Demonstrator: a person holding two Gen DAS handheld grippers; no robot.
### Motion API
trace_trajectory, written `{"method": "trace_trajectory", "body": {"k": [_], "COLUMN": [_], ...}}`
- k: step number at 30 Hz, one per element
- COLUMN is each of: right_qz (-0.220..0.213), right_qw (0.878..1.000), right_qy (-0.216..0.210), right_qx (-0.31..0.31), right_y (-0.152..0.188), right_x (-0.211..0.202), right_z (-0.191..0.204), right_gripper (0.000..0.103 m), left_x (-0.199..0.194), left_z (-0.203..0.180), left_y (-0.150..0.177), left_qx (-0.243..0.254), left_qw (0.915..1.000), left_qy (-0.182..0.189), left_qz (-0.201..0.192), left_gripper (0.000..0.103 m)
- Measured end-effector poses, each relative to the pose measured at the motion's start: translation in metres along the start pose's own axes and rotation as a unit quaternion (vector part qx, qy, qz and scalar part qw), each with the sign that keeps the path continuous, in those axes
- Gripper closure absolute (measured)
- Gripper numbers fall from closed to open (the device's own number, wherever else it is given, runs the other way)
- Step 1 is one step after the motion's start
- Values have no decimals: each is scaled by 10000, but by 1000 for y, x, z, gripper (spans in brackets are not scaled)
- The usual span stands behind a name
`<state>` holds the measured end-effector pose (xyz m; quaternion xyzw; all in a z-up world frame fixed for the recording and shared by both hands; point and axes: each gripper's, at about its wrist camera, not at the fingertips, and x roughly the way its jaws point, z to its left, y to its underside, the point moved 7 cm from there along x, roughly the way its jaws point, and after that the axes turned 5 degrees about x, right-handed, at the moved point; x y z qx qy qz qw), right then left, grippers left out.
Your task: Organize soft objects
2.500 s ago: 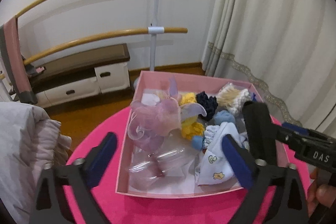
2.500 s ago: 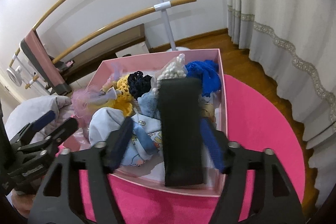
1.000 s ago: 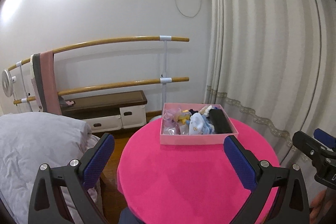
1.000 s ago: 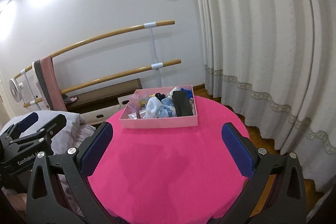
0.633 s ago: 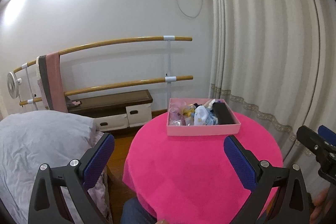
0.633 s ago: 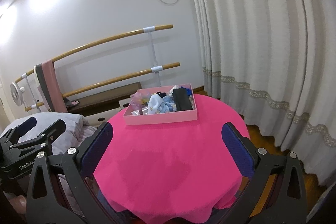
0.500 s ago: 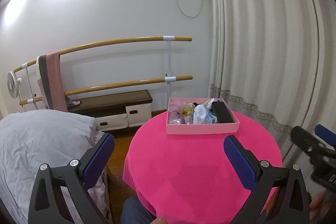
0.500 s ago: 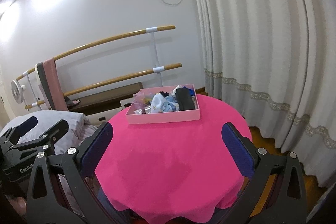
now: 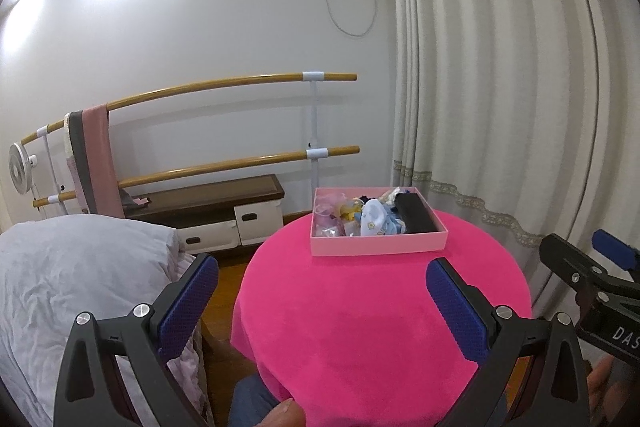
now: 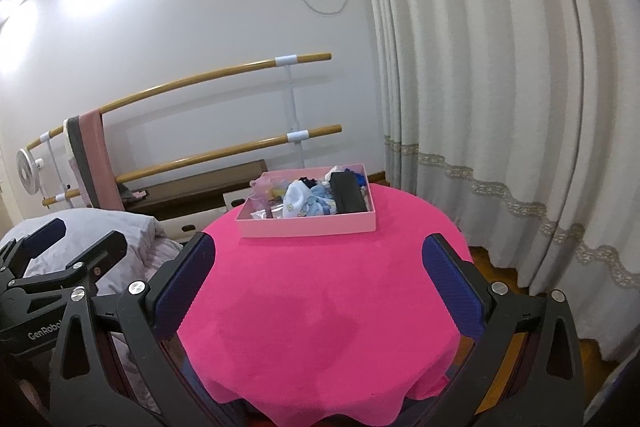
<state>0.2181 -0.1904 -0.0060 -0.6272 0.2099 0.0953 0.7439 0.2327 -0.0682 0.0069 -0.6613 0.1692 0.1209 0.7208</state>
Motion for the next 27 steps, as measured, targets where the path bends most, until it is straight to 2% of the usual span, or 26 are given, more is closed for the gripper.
{"method": "trace_trajectory", "body": {"k": [10,22,27], "right_qz": [4,9,11], "right_qw": [10000,10000,10000], "right_qy": [15,20,14], "right_qx": [-36,-39,-49], "right_y": [0,1,2], "right_x": [-2,-2,-2], "right_z": [0,1,1], "right_gripper": [0,0,0], "left_x": [7,11,9], "left_z": [5,-3,-6], "left_y": [-2,3,6], "left_qx": [-144,-79,-95], "left_qw": [9999,9999,9999], "left_qy": [-4,-67,14], "left_qz": [8,-29,-83], "left_gripper": [0,0,0]}}
